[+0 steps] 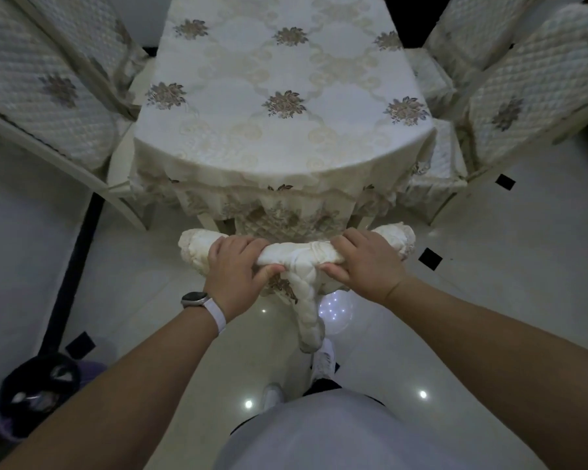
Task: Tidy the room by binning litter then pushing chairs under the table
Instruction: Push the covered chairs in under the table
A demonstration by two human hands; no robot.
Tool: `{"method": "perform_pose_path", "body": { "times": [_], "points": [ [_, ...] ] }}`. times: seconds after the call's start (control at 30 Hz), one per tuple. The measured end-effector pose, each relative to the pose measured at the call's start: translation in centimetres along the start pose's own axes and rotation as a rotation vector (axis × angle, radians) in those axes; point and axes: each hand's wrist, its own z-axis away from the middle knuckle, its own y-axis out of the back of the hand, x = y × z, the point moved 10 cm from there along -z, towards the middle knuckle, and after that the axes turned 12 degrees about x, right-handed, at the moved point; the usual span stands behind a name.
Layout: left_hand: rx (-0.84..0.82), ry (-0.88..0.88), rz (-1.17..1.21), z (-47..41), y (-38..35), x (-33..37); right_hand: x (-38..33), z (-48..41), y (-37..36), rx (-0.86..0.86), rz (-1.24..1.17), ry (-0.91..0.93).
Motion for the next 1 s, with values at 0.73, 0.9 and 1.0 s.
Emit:
{"method": "perform_pose_path", "body": {
  "times": [0.73,0.9,1.0],
  "points": [
    [-0.072,-0.283,0.194,2.5,0.4,12.1,0.7,10.0,10.2,-0.132,0.232,-0.356],
    [-0.045,-0.345,0.199,0.8,-1.6,18.8,5.8,12.1,13.2,-0.101,0.268,-0.369],
    [-0.083,-0.401,0.225,0.4,-4.4,24.4,9.6,14.2,15.8,-0.062,0.281,-0.400]
  ]
}}
